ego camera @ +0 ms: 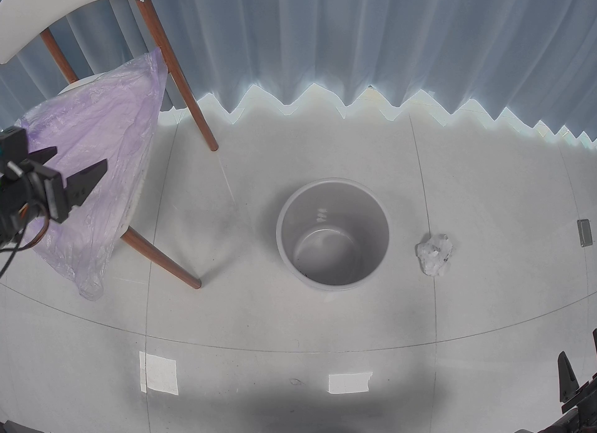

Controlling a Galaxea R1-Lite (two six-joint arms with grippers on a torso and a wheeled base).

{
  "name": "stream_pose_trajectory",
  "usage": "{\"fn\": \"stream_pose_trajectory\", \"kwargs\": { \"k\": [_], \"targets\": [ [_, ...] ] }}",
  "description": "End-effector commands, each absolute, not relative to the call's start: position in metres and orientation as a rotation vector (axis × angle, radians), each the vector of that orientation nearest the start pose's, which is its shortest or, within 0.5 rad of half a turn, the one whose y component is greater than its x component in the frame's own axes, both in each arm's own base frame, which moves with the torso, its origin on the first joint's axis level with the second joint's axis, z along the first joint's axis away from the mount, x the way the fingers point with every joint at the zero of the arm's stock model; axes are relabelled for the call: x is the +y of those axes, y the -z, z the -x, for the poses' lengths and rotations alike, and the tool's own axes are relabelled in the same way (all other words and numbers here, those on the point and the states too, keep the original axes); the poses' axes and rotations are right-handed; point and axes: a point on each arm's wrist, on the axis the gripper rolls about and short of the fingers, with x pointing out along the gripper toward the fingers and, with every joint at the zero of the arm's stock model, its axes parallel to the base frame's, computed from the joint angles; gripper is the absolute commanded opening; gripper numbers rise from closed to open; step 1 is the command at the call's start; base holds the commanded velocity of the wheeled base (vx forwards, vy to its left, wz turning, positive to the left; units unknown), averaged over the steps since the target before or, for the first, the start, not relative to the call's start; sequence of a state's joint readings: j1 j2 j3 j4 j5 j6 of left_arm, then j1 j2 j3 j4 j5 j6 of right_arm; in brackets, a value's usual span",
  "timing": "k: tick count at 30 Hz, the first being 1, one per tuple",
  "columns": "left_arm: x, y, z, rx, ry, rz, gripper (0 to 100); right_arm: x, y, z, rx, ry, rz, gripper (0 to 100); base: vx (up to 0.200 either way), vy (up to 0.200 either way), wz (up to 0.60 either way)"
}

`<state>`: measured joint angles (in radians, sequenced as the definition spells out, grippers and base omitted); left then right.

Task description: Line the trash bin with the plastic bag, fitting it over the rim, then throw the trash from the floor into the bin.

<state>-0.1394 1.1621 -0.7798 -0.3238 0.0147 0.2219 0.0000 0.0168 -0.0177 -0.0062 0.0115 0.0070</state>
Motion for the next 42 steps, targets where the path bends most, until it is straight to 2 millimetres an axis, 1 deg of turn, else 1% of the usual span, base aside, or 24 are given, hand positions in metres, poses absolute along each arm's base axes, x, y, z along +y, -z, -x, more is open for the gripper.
{"fn": "stream_pose_trajectory", "kwargs": {
  "k": [1, 3, 5, 6, 8, 10, 15, 16, 18, 23, 34, 35, 36, 39, 42],
  "targets": [
    [-0.077, -0.261, -0.249, 0.105, 0.128, -0.292, 100, 0.0, -0.076, 0.023, -0.006, -0.011, -0.011, 100, 0.0, 0.0, 0.0],
    [-0.084, -0.266, -0.264, 0.1, 0.106, -0.292, 100, 0.0, -0.076, 0.023, -0.006, -0.009, -0.014, 100, 0.0, 0.0, 0.0],
    [-0.089, -0.263, -0.276, 0.116, 0.079, -0.307, 100, 0.0, -0.076, 0.023, -0.006, -0.008, -0.021, 100, 0.0, 0.0, 0.0],
    [-0.089, -0.262, -0.276, 0.118, 0.078, -0.309, 100, 0.0, -0.076, 0.023, -0.008, -0.008, -0.021, 100, 0.0, 0.0, 0.0],
    [-0.094, -0.258, -0.294, 0.141, -0.014, -0.335, 100, 0.0, -0.076, 0.023, -0.006, -0.008, -0.021, 100, 0.0, 0.0, 0.0],
    [-0.097, -0.255, -0.305, 0.162, -0.057, -0.352, 100, 0.0, -0.076, 0.023, -0.006, -0.008, -0.021, 100, 0.0, 0.0, 0.0],
    [-0.102, -0.252, -0.324, 0.226, -0.112, -0.432, 100, 0.0, -0.076, 0.023, -0.006, -0.008, -0.023, 100, 0.0, 0.0, 0.0],
    [-0.102, -0.252, -0.325, 0.227, -0.112, -0.434, 100, 0.0, -0.076, 0.023, -0.006, -0.008, -0.023, 100, 0.0, 0.0, 0.0],
    [-0.104, -0.253, -0.335, 0.231, -0.117, -0.469, 100, 0.0, -0.076, 0.023, -0.008, -0.008, -0.023, 100, 0.0, 0.0, 0.0],
    [-0.103, -0.254, -0.342, 0.233, -0.139, -0.514, 100, 0.0, -0.076, 0.023, -0.008, -0.008, -0.023, 100, 0.0, 0.0, 0.0],
    [-0.101, -0.254, -0.341, 0.256, -0.188, -0.548, 100, 0.0, -0.076, 0.023, -0.005, -0.008, -0.023, 100, 0.0, 0.0, 0.0],
    [-0.097, -0.254, -0.341, 0.262, -0.199, -0.57, 100, 0.0, -0.076, 0.023, -0.005, -0.008, -0.021, 100, 0.0, 0.0, 0.0],
    [-0.095, -0.255, -0.341, 0.264, -0.207, -0.58, 0, 0.0, -0.076, 0.023, -0.005, -0.008, -0.023, 100, 0.0, 0.0, 0.0],
    [-0.092, -0.256, -0.341, 0.266, -0.215, -0.586, 0, 0.0, -0.076, 0.023, -0.005, -0.008, -0.023, 100, 0.0, 0.0, 0.0],
    [-0.086, -0.257, -0.341, 0.269, -0.233, -0.586, 0, 0.0, -0.076, 0.023, -0.006, -0.008, -0.023, 100, 0.0, 0.0, 0.0]
  ]
}}
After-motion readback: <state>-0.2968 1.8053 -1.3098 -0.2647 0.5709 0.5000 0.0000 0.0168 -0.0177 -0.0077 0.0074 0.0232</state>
